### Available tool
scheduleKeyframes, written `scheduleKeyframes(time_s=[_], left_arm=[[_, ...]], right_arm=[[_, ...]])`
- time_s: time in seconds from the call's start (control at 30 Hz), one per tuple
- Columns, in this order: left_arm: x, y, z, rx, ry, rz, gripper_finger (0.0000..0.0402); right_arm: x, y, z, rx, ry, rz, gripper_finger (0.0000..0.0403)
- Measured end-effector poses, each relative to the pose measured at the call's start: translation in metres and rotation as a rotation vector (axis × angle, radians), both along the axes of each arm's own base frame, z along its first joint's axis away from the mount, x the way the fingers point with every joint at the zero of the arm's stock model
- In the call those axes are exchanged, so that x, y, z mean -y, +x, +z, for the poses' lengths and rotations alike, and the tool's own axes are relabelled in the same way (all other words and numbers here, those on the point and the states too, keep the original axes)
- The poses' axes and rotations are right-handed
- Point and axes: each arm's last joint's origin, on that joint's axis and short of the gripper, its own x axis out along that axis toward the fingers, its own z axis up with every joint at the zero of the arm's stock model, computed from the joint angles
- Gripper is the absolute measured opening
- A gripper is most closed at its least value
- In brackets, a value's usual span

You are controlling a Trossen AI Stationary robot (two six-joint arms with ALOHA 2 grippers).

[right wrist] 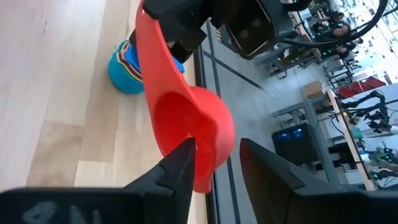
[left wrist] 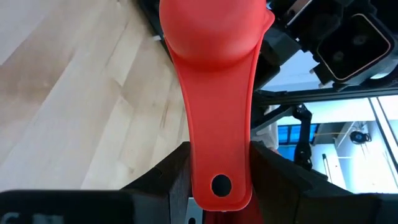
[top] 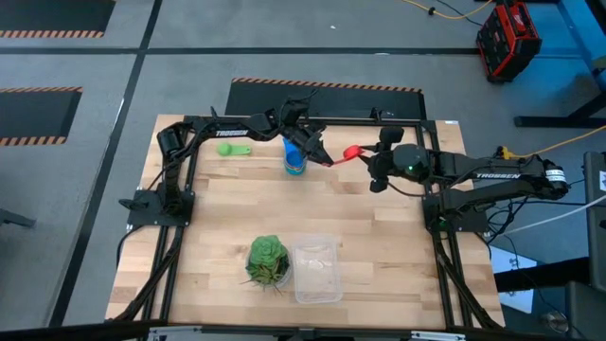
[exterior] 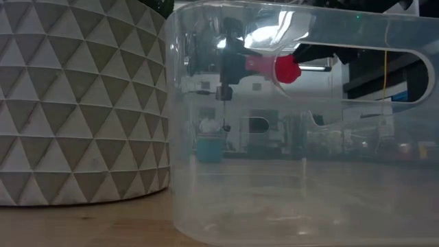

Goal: Nest measuring cups in basket
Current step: Stack the red measuring cup on top of the blue measuring cup

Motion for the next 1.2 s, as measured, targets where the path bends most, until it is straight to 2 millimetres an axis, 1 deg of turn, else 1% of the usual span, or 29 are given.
scheduleKeyframes(time_s=[0.17,0.33,0.43,0.57,0.73,1.2], left_arm=[[0.0,0.0,0.001,0.007,0.002,0.001,0.0141],[0.002,0.002,0.002,0.027,0.011,-0.003,0.0141],[0.003,0.003,0.003,0.032,0.014,-0.005,0.0141],[0.005,0.004,0.003,0.032,0.014,-0.012,0.0141],[0.006,0.004,0.003,0.032,0.014,-0.014,0.0141],[0.006,0.004,0.003,0.033,0.014,-0.014,0.0141]], right_arm=[[0.0,0.0,0.001,0.006,0.0,0.0,0.0131],[0.001,0.004,0.004,0.054,-0.006,-0.001,0.0131],[0.001,0.009,0.0,0.041,-0.013,-0.008,0.0131],[0.004,0.016,-0.007,0.001,-0.041,-0.066,0.0131],[0.005,0.024,-0.01,0.018,-0.062,-0.1,0.013],[0.006,0.025,-0.008,0.04,-0.06,-0.101,0.013]])
